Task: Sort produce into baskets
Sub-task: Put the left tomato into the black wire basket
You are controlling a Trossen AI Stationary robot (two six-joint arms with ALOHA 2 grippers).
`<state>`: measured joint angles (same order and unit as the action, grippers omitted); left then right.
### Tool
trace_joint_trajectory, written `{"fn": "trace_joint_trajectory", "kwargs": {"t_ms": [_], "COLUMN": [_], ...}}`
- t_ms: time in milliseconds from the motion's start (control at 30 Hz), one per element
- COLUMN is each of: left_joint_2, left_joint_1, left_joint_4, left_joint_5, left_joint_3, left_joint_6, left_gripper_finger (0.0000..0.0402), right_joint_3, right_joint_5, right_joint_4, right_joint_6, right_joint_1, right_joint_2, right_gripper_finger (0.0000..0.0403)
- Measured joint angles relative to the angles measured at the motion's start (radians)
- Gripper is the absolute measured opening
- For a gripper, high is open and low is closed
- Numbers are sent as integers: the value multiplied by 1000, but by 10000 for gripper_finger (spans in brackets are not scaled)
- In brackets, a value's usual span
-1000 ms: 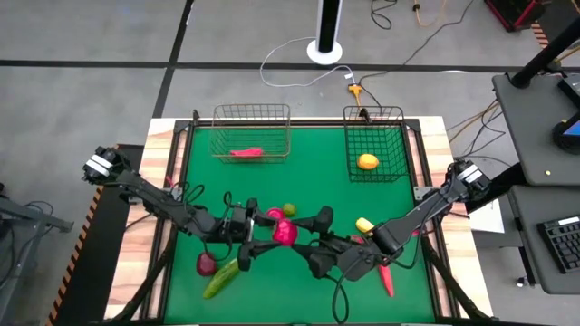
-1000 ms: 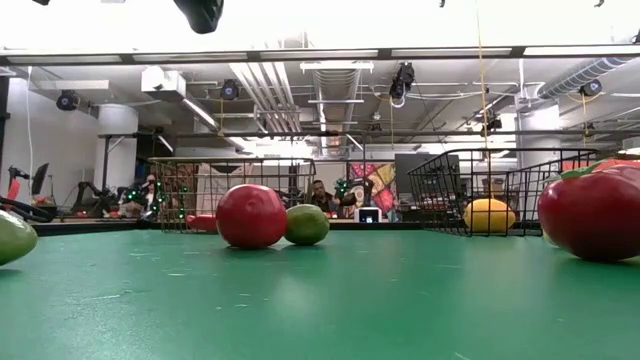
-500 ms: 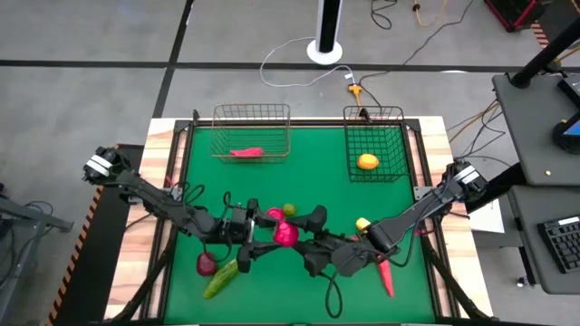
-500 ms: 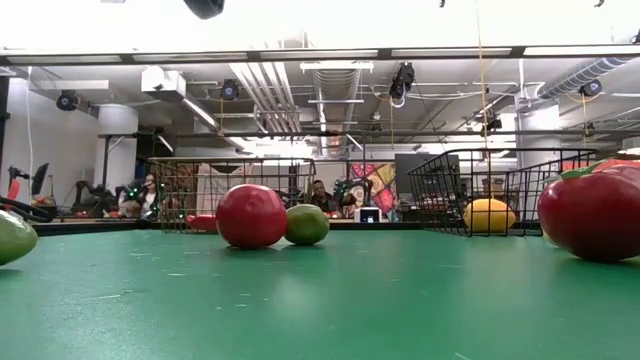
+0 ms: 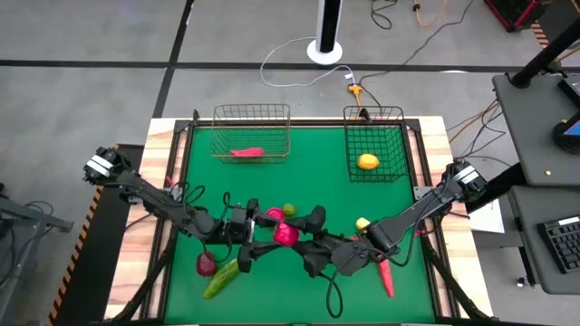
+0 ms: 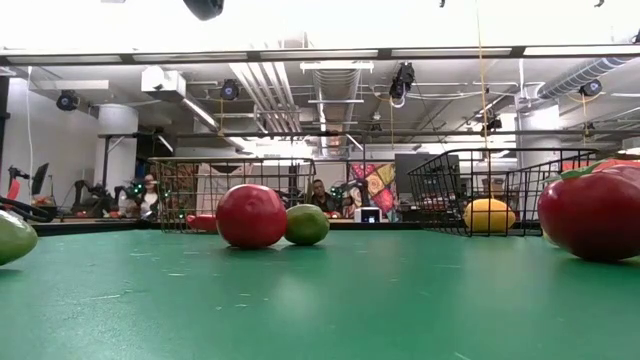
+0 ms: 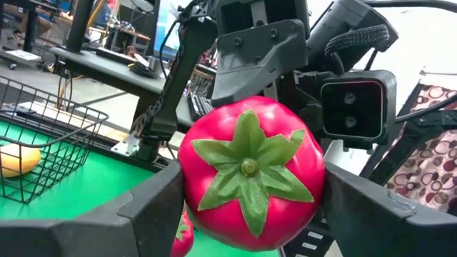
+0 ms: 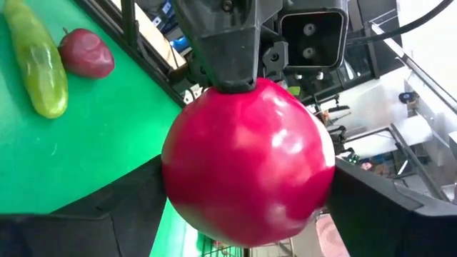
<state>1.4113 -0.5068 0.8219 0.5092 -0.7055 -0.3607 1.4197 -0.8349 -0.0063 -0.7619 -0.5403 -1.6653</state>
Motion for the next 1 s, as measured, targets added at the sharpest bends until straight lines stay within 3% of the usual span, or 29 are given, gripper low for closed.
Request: {"fn": "trace_joint_trajectory", "kwargs": {"t_ms": [400,667,767,867,1000], "left_joint_2": [-19,-125,-159,-186,-189], "left_joint_1": [2,2,2,2,1], "left_joint_4": [-50,-370,-488,-579,-672], "left_joint_5": [9,67,67,66,61], "left_joint_3": [0,1,1,1,0], "left_joint_6": [40,63,32,-21,-121], "left_gripper_finger": [342,346,346,346,346], "right_joint_3": [0,0,0,0,0], "right_joint_5": [-14,-74,-151,-228,-235], "right_joint_4": [-17,-41,-54,-114,-295], "right_joint_6": [34,68,103,183,432], "right_joint_1": [0,0,11,44,122], "right_joint_2": [3,40,74,129,222], "right_gripper_finger": [307,308,308,308,308]}}
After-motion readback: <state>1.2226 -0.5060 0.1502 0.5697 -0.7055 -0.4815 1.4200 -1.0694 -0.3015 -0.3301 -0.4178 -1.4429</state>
